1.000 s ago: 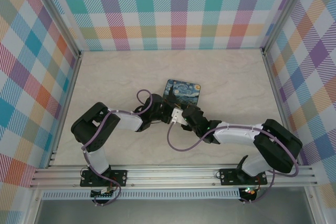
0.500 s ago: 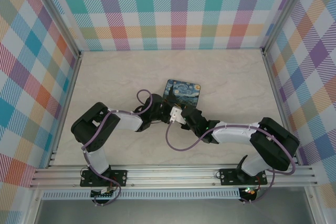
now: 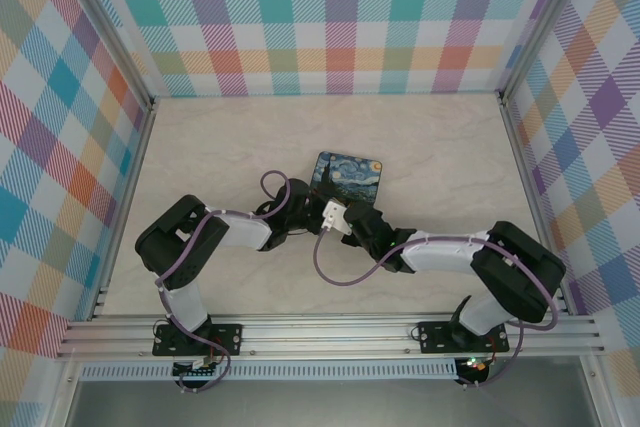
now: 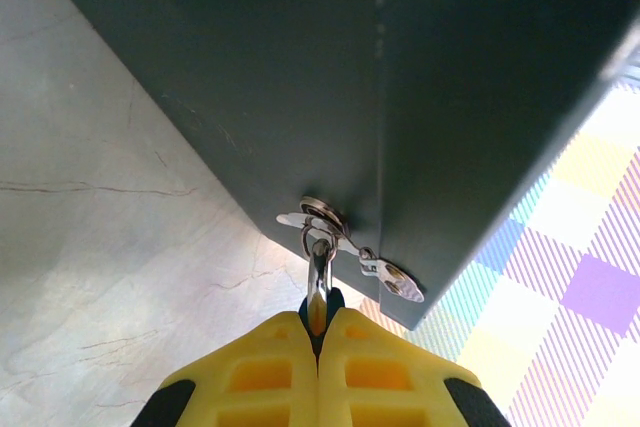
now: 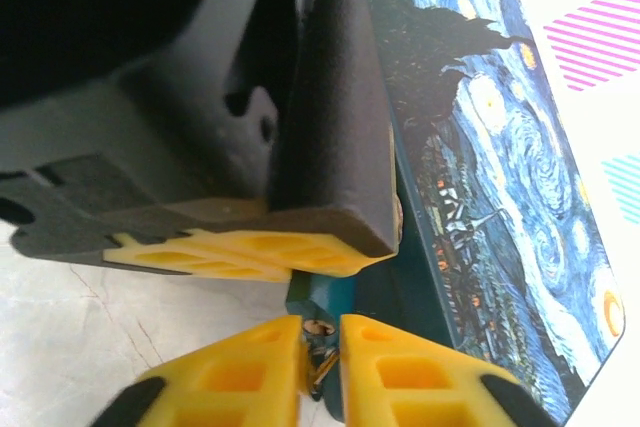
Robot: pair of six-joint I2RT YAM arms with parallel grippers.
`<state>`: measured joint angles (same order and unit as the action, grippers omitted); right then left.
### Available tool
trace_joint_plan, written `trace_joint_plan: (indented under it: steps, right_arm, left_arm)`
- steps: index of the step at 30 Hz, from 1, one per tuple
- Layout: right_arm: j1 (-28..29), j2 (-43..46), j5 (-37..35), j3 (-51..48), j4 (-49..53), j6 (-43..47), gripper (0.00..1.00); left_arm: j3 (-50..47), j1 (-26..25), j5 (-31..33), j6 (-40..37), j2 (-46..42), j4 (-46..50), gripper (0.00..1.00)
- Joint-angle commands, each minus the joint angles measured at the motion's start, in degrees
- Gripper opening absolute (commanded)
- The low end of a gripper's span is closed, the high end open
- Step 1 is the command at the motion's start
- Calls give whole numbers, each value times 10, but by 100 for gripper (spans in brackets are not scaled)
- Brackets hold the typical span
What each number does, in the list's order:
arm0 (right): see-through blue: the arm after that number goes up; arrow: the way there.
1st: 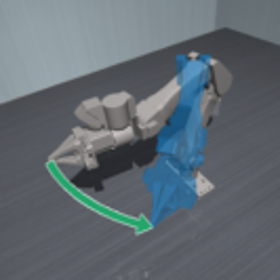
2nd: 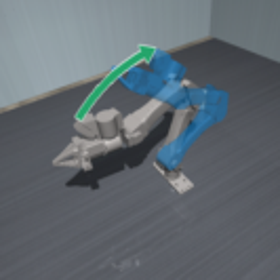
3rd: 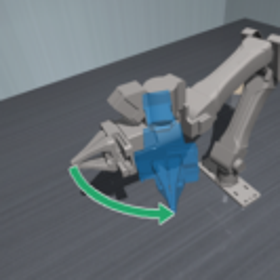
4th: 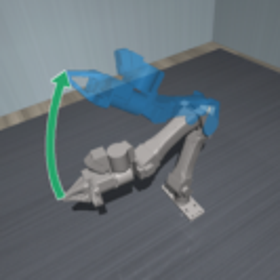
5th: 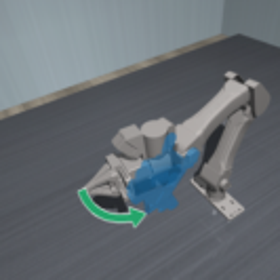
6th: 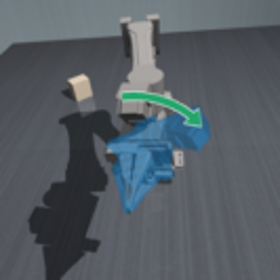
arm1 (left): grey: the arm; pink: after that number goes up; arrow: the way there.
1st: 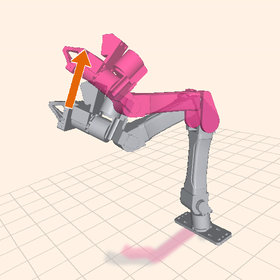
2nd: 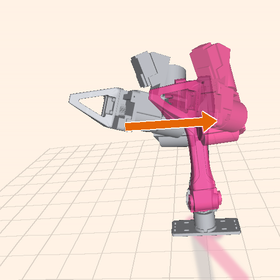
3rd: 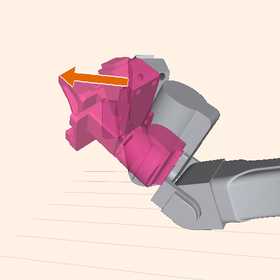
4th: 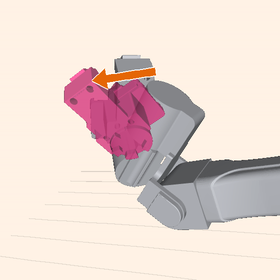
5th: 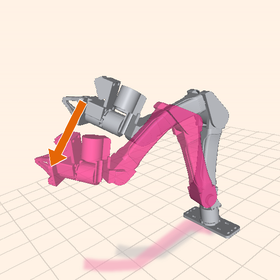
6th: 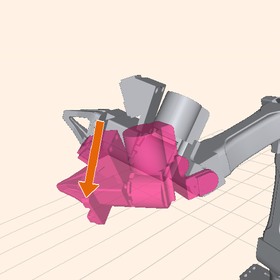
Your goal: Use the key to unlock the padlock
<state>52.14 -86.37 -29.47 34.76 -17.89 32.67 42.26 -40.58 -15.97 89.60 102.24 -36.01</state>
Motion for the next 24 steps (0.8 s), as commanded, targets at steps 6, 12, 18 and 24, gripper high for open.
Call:
trace_joint_plan:
  steps: [6,12,18,24]
  right_arm:
    - [-12,-2,19,31,13,-72,0]
    - [-32,16,98,37,36,-151,0]
    - [-39,13,149,25,16,-227,0]
    - [-46,13,178,19,11,-260,0]
  left_arm:
    - [10,5,-14,7,-19,-9,0]
    - [8,5,-14,9,-16,-14,0]
    - [3,5,-12,10,-18,-15,0]
    - [2,5,-10,8,-17,-14,0]
